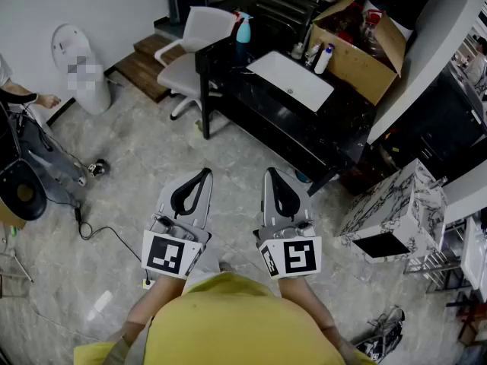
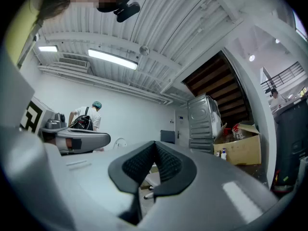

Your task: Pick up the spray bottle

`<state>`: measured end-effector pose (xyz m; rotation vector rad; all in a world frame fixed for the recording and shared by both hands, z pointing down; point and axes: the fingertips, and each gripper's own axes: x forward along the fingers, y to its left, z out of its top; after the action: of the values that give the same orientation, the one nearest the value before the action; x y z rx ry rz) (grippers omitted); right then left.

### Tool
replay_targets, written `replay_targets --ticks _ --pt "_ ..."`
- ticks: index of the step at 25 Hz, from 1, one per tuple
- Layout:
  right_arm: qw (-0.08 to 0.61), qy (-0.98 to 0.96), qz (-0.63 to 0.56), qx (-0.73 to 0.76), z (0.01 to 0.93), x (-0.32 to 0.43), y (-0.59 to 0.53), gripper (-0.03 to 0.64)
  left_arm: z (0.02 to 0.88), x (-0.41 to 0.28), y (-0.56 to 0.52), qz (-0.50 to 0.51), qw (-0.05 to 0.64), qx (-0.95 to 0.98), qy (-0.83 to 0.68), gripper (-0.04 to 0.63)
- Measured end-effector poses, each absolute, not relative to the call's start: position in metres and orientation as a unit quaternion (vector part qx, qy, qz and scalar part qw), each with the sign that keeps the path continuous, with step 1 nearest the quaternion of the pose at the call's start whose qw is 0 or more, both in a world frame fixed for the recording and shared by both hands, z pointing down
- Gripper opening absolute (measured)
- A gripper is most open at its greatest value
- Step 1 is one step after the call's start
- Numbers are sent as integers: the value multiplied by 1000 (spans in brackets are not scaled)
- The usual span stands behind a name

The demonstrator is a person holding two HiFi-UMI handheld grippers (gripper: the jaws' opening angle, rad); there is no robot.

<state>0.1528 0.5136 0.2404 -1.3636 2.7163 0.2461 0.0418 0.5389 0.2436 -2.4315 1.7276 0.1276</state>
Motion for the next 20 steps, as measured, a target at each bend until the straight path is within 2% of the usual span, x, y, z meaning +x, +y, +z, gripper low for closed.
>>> replay_targets --ticks 10,20 --pt "59 886 55 -457 252 164 469 0 258 49 491 38 62 -821 567 3" --pt "33 885 40 -462 273 141 356 0 275 24 372 29 46 -830 555 9"
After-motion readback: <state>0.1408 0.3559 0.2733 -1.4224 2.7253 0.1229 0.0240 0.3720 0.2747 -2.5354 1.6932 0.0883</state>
